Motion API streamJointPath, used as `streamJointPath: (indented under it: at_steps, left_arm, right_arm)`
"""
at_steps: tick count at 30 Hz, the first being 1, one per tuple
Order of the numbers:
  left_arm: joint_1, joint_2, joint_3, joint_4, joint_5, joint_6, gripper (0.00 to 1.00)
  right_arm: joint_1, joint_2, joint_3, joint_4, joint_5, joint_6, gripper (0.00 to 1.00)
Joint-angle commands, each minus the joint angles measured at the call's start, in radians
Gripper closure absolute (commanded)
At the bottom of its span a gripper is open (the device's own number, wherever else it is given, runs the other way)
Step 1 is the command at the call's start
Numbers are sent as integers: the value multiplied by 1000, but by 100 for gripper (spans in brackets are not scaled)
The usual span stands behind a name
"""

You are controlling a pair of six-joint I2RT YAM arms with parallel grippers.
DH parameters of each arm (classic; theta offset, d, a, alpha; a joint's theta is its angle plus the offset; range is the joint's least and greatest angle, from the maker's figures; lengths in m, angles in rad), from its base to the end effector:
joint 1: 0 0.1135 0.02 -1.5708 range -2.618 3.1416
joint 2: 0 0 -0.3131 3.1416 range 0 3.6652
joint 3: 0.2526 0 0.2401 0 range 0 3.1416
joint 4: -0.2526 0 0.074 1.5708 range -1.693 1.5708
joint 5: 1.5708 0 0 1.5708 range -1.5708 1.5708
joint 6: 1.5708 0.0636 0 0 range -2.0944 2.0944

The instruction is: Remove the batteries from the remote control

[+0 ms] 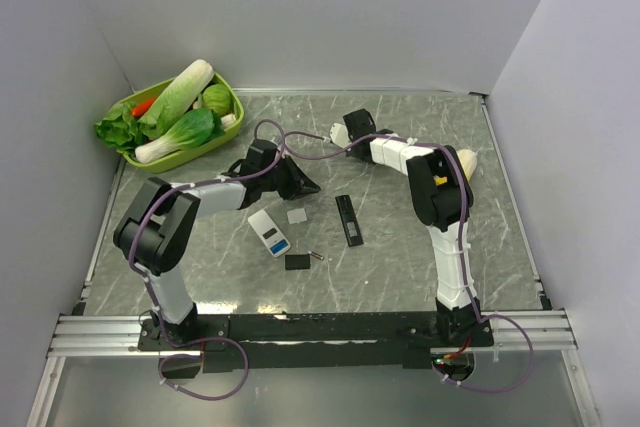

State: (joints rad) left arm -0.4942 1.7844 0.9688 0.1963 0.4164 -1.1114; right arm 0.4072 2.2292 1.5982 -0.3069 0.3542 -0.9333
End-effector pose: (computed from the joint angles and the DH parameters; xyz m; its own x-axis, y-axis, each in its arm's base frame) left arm 0.3373 -0.2110 0.2146 -0.8753 -0.4595 -0.1506 -0.1371 0.5345 -0.8340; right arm 0.4805 0.1832 0.1647 -0.2936 -0.9474 -0.1273 -0.7039 0.3043 -0.6418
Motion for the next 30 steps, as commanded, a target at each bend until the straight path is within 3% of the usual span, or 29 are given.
streamJointPath:
  at_steps: [1,7,11,14,21,24,30]
  left_arm:
    - [8,-52,8,-20,-42,27,84]
    - [16,-85,-1,-40,-79,39,80]
    - [22,-137,-24,-86,-137,36,70]
    - [29,-197,-30,-202,-281,15,59]
    - [71,-393,-140,-392,-491,-56,53]
    - [82,-517,-203,-338,-426,7,44]
    - [82,-686,-306,-158,-222,126,42]
  right_arm:
    - [5,-42,-3,-44,-34,-10,100]
    - [7,-49,0,-40,-43,8,100]
    - [4,-94,32,-70,-72,65,100]
    - [4,-128,63,-110,-87,120,100]
    - [21,-269,45,-231,-159,341,100]
    - [76,-351,-13,-287,-208,425,100]
    - [221,-589,-251,-272,-552,571,100]
